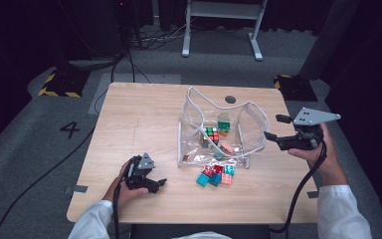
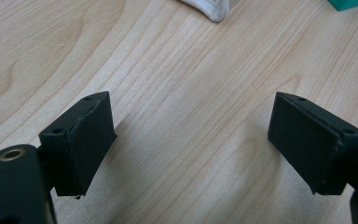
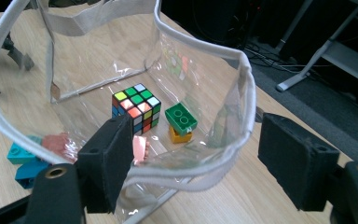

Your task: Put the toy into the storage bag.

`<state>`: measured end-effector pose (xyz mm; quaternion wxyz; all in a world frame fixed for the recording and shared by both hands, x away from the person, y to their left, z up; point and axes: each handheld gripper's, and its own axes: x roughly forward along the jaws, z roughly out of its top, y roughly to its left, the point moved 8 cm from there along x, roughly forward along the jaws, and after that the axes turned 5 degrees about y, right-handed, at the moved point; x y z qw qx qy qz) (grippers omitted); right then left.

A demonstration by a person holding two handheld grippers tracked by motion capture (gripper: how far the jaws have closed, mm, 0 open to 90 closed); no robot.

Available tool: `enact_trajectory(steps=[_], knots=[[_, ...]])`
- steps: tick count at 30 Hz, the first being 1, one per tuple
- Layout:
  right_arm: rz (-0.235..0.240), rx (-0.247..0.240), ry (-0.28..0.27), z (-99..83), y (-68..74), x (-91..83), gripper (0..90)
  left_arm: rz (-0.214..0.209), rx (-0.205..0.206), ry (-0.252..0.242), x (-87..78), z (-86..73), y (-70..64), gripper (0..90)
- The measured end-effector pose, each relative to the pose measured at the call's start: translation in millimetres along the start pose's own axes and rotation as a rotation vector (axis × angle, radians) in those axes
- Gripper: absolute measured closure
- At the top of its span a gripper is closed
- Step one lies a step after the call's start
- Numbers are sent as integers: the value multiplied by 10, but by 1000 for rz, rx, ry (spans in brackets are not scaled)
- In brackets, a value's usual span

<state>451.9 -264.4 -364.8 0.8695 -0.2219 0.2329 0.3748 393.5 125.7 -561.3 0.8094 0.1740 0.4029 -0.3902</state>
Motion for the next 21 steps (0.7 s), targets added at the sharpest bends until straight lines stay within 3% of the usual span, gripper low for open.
enact_trajectory(steps=[9, 14, 21], knots=[[-23, 17, -5, -299, 33, -74, 263, 3, 2, 1, -2, -1, 3, 146], [-7, 45, 1, -465, 77, -35, 263, 4, 1, 1, -3, -1, 3, 146], [27, 48, 27, -716, 218, 86, 274, 4, 1, 1, -2, 0, 3, 146]])
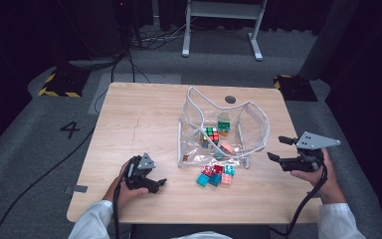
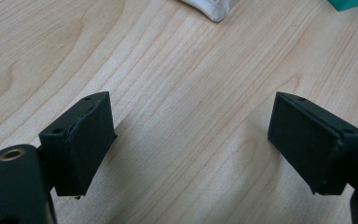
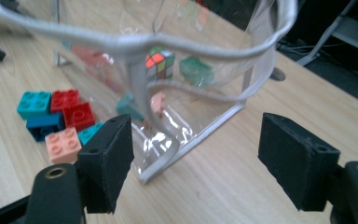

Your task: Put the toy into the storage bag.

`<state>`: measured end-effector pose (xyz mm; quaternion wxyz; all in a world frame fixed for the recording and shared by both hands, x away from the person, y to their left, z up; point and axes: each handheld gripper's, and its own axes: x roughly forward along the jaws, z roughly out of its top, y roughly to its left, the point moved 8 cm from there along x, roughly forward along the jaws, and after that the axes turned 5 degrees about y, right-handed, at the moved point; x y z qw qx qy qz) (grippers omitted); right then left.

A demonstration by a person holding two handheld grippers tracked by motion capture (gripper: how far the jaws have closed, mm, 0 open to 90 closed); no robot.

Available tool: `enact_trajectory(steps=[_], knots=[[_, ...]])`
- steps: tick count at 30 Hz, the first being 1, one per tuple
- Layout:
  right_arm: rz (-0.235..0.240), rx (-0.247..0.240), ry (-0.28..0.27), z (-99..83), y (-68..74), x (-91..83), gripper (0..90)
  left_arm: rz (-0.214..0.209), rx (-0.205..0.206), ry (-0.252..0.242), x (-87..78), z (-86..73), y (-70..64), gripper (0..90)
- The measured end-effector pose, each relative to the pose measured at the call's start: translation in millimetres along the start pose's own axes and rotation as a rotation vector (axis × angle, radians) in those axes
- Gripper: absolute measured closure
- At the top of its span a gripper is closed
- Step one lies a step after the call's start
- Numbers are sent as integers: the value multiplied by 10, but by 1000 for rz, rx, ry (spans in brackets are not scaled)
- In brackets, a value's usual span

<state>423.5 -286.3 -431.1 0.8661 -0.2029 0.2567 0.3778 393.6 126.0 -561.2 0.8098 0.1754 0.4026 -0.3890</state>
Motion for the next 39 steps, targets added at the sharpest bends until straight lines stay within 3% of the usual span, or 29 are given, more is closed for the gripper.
enact_trajectory(steps=[3, 12, 20, 25, 36, 37, 39], knots=[[13, -8, 29, -108, 52, 55, 282, 0, 2, 1, -1, -1, 1, 145], [103, 25, 25, -336, 356, 321, 332, -4, 0, 1, 1, -1, -2, 145], [218, -26, 107, -520, 787, 634, 339, 0, 0, 1, -1, 0, 0, 145], [274, -61, 117, -525, 989, 786, 362, 0, 1, 2, -1, -1, 0, 146], [308, -94, 152, -539, 1156, 968, 359, -4, -1, 0, 2, 0, -3, 145], [305, -60, 182, -559, 1184, 962, 360, -5, 0, 1, 1, -1, -3, 146], [307, -68, 187, -562, 1202, 993, 357, 0, 1, 0, 0, 0, 0, 145]])
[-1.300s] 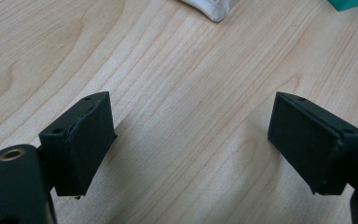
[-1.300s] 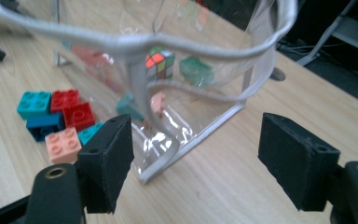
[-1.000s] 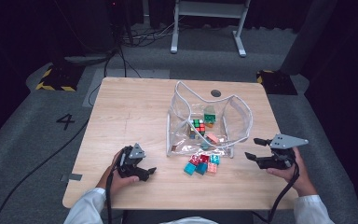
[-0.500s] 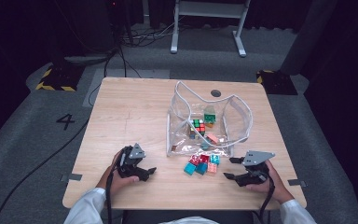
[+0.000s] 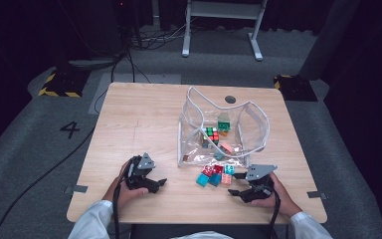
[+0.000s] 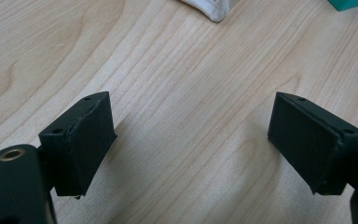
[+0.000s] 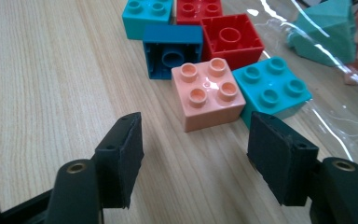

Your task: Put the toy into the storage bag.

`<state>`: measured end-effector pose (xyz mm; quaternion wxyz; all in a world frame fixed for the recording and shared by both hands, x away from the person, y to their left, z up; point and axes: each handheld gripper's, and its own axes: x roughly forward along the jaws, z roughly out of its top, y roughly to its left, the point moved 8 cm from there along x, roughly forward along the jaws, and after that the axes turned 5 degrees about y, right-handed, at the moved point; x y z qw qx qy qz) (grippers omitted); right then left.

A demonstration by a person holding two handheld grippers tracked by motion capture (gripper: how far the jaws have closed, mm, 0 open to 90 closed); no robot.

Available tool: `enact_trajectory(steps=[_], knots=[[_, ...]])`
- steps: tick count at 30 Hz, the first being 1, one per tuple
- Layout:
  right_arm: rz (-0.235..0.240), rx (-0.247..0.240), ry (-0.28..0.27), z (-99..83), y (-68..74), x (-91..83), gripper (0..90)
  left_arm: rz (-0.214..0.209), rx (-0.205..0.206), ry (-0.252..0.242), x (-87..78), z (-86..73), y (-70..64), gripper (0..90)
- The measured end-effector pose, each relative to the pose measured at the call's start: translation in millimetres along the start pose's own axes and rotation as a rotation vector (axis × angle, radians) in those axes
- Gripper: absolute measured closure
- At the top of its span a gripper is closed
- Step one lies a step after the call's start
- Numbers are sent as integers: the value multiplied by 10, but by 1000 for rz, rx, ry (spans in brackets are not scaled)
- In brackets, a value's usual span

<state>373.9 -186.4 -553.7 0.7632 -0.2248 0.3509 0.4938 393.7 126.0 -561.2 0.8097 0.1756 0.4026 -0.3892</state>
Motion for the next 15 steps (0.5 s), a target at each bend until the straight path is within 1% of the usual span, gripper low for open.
enact_trajectory(steps=[2, 4, 6, 8, 9, 10, 12, 13, 14, 15], knots=[[9, 11, -4, 11, 6, 22, 366, -5, -1, 0, 1, -1, -4, 145], [14, -2, -8, 28, 5, 35, 367, -4, 0, 1, 1, -1, -3, 146], [12, -4, -13, 44, 4, 53, 348, 0, 1, 1, 0, 0, 0, 145], [10, -3, -10, 58, 1, 68, 350, 0, 1, 1, 0, 0, 0, 145], [12, -7, -10, 67, 2, 75, 355, 0, 1, 1, 0, 0, 0, 146], [13, -23, -20, 87, -2, 89, 358, 1, 0, 0, 0, 0, 0, 146], [13, -17, -13, 103, 14, 103, 379, -3, -1, 0, 2, 0, -3, 146], [16, -26, -18, 118, 16, 112, 391, 0, 2, 0, 0, 0, 1, 145], [19, -34, -22, 132, 18, 123, 412, -2, -2, 0, 1, 0, -2, 145], [22, -27, -22, 140, 26, 126, 439, 0, 0, 0, 0, 0, 0, 146]])
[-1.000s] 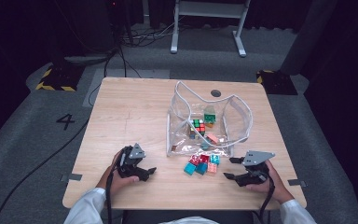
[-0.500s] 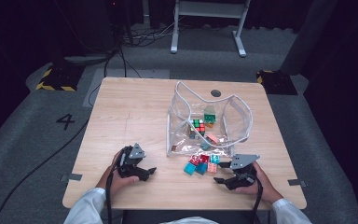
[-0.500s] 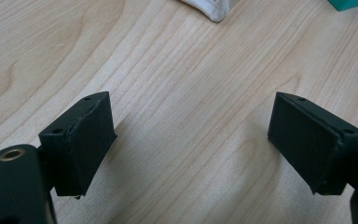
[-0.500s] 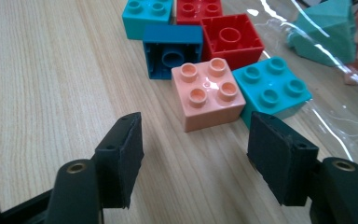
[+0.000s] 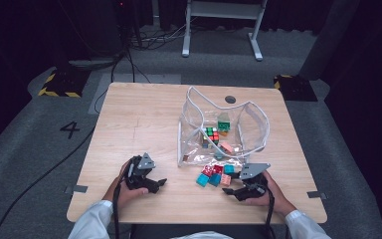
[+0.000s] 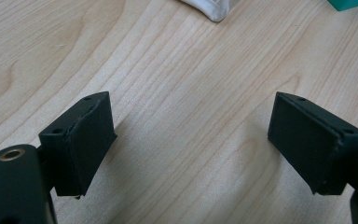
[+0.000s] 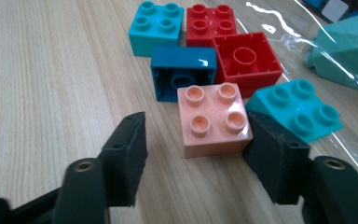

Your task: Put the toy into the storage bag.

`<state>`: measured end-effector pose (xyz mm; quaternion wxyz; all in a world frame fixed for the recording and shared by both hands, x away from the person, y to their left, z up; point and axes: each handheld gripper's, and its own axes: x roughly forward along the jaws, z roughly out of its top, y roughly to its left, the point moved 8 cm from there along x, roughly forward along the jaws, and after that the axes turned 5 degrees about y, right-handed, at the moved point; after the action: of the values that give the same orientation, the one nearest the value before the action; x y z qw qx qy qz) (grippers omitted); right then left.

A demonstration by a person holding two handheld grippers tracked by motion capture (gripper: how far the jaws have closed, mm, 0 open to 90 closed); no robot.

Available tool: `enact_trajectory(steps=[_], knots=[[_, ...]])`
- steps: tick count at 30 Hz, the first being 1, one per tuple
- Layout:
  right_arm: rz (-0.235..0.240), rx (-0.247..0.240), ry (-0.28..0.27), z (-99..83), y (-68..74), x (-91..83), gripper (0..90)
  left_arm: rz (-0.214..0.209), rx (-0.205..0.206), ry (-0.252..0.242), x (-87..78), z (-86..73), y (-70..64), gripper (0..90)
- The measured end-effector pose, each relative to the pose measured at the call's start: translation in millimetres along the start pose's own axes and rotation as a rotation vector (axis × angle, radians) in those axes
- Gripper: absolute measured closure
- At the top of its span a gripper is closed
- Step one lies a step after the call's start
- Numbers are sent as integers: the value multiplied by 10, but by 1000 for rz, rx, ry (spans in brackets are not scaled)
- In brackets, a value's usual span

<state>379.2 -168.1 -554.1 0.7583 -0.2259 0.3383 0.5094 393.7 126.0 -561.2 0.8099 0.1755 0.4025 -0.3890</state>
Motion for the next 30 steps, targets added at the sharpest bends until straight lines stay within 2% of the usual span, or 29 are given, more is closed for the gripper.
enact_trajectory(steps=[2, 6, 16, 19, 20, 24, 30], knots=[[0, -13, -7, 21, -5, 13, 471, -4, -1, 0, 2, 0, -3, 146], [1, -9, -16, 35, 7, 19, 587, 0, 0, 0, 0, 0, 0, 146], [24, -2, -10, -51, 54, -80, 591, -1, 1, 1, -1, -1, 0, 146], [20, -33, -26, -65, 34, -117, 591, 0, 0, 0, 0, 0, 0, 145], [21, -27, -22, -81, 36, -143, 591, -1, 2, 1, -1, -1, 0, 146], [-7, -31, -30, -151, -26, -261, 591, 0, 0, 0, 0, 0, 0, 145], [-85, 23, -59, -239, -224, -557, 591, -2, -1, 1, -1, -1, -2, 146]])
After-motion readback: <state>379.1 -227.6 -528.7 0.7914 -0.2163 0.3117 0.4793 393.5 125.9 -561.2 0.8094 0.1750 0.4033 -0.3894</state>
